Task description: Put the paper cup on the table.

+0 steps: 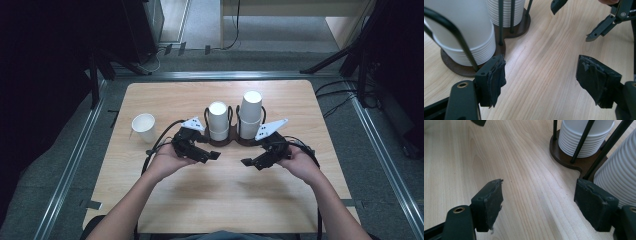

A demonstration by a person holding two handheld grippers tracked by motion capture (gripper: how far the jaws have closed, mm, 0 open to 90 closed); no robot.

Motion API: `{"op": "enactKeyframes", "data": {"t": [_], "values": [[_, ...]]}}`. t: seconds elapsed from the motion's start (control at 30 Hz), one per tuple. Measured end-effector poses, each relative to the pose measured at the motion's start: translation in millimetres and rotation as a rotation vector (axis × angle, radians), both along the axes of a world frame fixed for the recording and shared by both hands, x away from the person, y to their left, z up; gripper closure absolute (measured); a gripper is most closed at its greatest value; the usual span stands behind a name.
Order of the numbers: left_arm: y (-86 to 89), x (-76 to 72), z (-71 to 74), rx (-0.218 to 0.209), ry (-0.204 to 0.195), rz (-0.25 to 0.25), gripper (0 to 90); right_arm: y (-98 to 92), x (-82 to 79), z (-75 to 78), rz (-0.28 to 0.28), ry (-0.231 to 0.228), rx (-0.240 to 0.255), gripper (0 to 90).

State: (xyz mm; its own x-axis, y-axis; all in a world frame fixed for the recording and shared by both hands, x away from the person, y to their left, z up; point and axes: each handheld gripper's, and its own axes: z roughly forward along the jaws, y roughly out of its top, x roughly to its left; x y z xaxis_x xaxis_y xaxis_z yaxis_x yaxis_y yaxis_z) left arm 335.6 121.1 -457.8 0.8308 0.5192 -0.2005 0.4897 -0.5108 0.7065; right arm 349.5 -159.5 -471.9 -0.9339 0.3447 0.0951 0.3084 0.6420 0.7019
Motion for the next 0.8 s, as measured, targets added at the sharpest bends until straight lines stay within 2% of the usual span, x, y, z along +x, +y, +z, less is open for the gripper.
{"op": "enactKeyframes", "data": {"t": [0.17, 0.33, 0.37, 0.53, 0.67, 0.8], "values": [[-9.9, -1.0, -2.3, 0.003, 0.001, -0.007, 23.5, -0.8, -1.3, -0.3, -0.001, -0.006, 0.000, 22.9], [-17.4, -2.2, -2.7, -0.015, 0.005, -0.010, 23.4, -1.2, -2.1, -0.2, -0.001, -0.013, 0.001, 22.9], [-19.5, -3.2, -2.7, -0.008, -0.005, -0.011, 23.4, -1.3, -2.2, -0.2, -0.001, -0.013, 0.001, 22.8], [-21.8, -4.7, -2.9, 0.000, -0.021, 0.003, 22.8, -1.9, -3.1, -0.3, -0.003, -0.013, -0.001, 22.8], [-23.0, -5.6, -4.3, -0.022, -0.007, -0.003, 24.0, -1.7, -4.1, -0.1, -0.001, -0.017, -0.003, 22.8], [-26.9, -8.4, -4.5, -0.013, -0.017, -0.015, 24.3, 0.3, -5.3, -0.5, 0.006, -0.022, -0.006, 22.8]]}}
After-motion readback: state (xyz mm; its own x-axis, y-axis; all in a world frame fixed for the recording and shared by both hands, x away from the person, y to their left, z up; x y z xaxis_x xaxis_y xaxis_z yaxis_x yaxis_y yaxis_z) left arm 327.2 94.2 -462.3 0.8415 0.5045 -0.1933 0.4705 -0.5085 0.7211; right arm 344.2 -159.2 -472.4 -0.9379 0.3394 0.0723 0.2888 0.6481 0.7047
